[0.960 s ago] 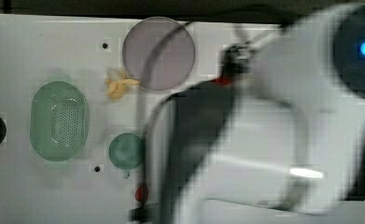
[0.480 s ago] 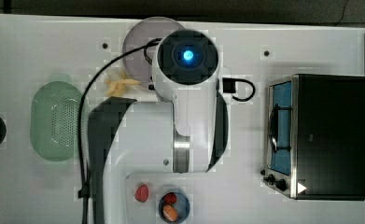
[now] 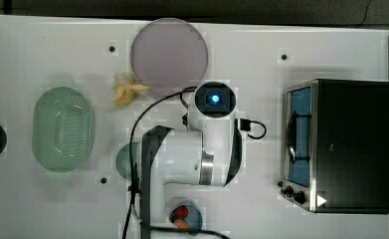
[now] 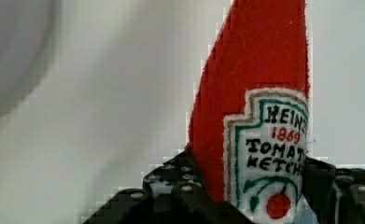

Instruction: Pick Ketchup from oven and place it on table.

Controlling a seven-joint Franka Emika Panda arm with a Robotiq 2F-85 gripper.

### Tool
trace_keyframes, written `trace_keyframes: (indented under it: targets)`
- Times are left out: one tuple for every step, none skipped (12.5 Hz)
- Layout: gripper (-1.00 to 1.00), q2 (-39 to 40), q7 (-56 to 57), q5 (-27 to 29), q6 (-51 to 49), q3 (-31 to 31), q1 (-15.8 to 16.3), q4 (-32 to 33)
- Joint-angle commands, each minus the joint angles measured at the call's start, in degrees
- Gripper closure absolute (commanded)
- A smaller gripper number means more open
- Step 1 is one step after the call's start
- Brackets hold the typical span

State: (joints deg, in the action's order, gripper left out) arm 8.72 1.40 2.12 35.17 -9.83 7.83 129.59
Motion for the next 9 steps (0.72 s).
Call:
trace_keyframes:
  targets:
    - [-0.26, 4.22, 0.21, 1.07, 6.64, -0.16, -0.90, -0.82]
    - [-0.26, 6.58, 0.21, 1.09, 8.78, 0.00, -0.87, -0.80]
    - [-0.26, 8.67, 0.21, 1.27, 11.50, 0.40, -0.86, -0.84]
    - [-0.26, 10.42, 0.21, 1.42, 14.15, 0.65, -0.84, -0.85]
    - [-0.32, 11.66, 0.21, 1.89, 16.51, 0.76, -0.84, -0.84]
    - [-0.52, 12.33, 0.21, 2.31, 17.53, 0.90, -0.84, -0.80]
    - [-0.73, 12.45, 0.21, 2.35, 17.60, 0.94, -0.84, -0.81]
    - [-0.95, 12.08, 0.18, 2.38, 17.62, 1.05, -0.84, -1.18]
    - [-1.00, 11.25, 0.17, 2.38, 17.43, 1.09, -0.83, -1.75]
